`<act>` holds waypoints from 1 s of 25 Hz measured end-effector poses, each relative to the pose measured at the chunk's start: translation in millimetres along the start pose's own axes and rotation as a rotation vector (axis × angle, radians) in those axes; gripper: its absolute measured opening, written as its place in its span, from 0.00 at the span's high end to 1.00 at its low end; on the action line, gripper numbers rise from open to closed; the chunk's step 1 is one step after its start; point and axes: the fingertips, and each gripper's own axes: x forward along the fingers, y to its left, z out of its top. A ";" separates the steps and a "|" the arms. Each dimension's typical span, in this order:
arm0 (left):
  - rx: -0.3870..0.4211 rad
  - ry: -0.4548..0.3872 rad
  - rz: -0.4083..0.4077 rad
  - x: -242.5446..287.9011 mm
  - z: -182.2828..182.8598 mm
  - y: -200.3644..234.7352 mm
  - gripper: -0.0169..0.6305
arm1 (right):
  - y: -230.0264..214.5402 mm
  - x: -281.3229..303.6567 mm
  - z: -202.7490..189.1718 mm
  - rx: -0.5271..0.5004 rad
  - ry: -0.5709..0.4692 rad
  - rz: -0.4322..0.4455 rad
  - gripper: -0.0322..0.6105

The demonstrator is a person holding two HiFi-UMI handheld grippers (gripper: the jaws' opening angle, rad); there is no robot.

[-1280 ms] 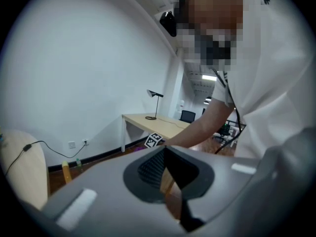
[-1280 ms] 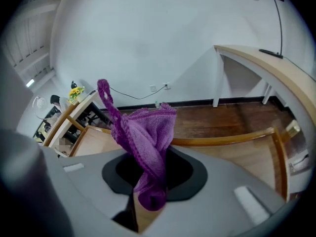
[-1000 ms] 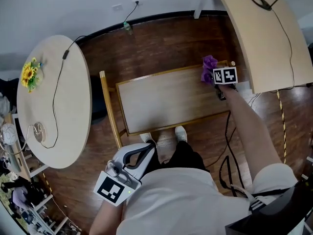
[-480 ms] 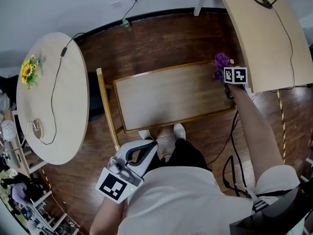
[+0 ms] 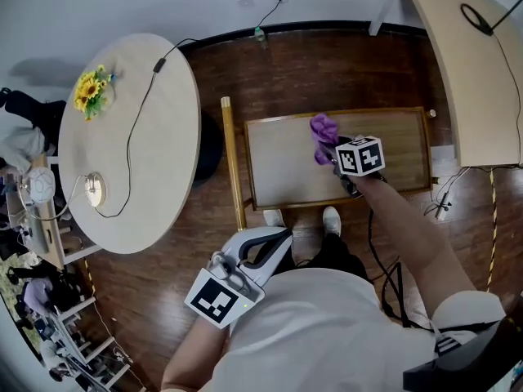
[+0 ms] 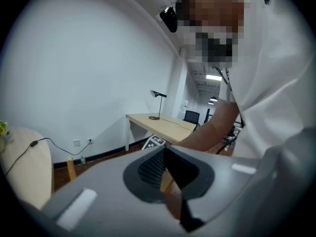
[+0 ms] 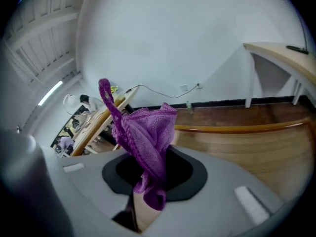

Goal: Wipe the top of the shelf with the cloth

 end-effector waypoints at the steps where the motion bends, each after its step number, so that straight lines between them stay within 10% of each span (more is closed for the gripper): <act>1: -0.001 0.003 0.006 -7.0 -1.6 3.1 0.95 | 23.7 17.7 -0.6 -0.005 0.007 0.042 0.79; 11: -0.004 0.035 0.045 -58.6 -23.3 33.9 0.95 | 142.4 146.9 -26.7 0.010 0.147 0.206 0.79; 25: -0.005 0.019 -0.040 -37.6 -22.2 18.1 0.95 | 14.9 82.7 -45.1 0.013 0.184 -0.046 0.79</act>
